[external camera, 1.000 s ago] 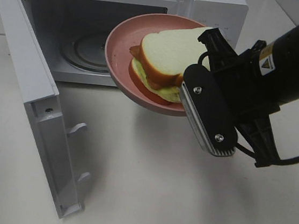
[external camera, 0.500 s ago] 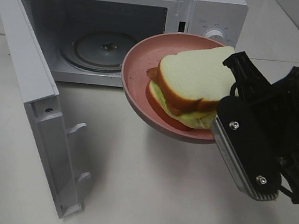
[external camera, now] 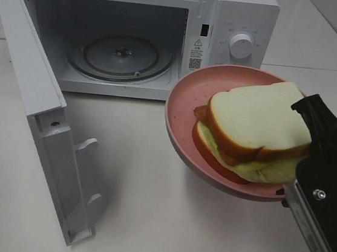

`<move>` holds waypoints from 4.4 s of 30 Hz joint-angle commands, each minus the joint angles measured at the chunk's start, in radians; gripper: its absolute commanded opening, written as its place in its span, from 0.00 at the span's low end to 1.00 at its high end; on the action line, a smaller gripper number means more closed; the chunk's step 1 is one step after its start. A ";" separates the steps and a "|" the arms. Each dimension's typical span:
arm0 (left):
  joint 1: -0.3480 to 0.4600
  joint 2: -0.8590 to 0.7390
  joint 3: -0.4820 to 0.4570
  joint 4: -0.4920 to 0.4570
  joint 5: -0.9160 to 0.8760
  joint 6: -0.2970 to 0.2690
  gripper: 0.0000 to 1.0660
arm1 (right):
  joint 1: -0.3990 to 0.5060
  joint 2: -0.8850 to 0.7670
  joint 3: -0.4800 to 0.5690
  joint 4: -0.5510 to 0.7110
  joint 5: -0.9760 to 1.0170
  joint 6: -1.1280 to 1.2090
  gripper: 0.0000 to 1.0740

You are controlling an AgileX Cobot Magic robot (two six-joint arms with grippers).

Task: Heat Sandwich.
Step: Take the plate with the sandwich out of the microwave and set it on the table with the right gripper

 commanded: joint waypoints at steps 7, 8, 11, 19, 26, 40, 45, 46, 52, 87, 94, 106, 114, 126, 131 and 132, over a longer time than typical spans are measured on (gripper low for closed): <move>-0.003 -0.027 0.003 0.003 -0.007 -0.007 0.92 | -0.005 -0.069 0.027 -0.129 0.024 0.220 0.00; -0.003 -0.027 0.003 0.003 -0.007 -0.007 0.92 | -0.005 -0.069 0.027 -0.144 0.028 0.252 0.00; -0.003 -0.027 0.003 0.003 -0.007 -0.007 0.92 | -0.005 -0.069 0.027 -0.190 0.035 0.337 0.00; -0.003 -0.027 0.003 0.003 -0.007 -0.007 0.92 | -0.005 -0.069 0.027 -0.334 0.089 0.622 0.00; -0.003 -0.027 0.003 0.003 -0.007 -0.007 0.92 | -0.005 -0.069 0.027 -0.379 0.153 0.770 0.00; -0.003 -0.027 0.003 0.003 -0.007 -0.007 0.92 | -0.005 -0.068 0.027 -0.389 0.256 1.107 0.00; -0.003 -0.027 0.003 0.003 -0.007 -0.007 0.92 | -0.005 -0.065 0.027 -0.389 0.256 1.223 0.00; -0.003 -0.027 0.003 0.003 -0.007 -0.007 0.92 | -0.005 -0.065 0.027 -0.389 0.258 1.241 0.00; -0.003 -0.027 0.003 0.003 -0.007 -0.007 0.92 | -0.005 -0.021 0.027 -0.389 0.290 1.333 0.00; -0.003 -0.027 0.003 0.003 -0.007 -0.007 0.92 | -0.008 0.473 -0.239 -0.495 0.267 1.915 0.01; -0.003 -0.027 0.003 0.003 -0.007 -0.007 0.92 | -0.067 0.546 -0.253 -0.505 0.229 1.915 0.01; -0.003 -0.027 0.003 0.003 -0.007 -0.007 0.92 | -0.206 0.569 -0.253 -0.517 0.148 1.919 0.01; -0.003 -0.027 0.003 0.003 -0.007 -0.007 0.92 | -0.288 0.645 -0.253 -0.519 0.131 1.919 0.01; -0.003 -0.027 0.003 0.003 -0.007 -0.007 0.92 | -0.334 0.769 -0.252 -0.527 0.082 1.941 0.02; -0.003 -0.027 0.003 0.003 -0.007 -0.007 0.92 | -0.334 0.816 -0.252 -0.527 0.050 1.946 0.03; -0.003 -0.027 0.003 0.003 -0.007 -0.007 0.92 | -0.334 0.816 -0.252 -0.527 0.050 1.946 0.03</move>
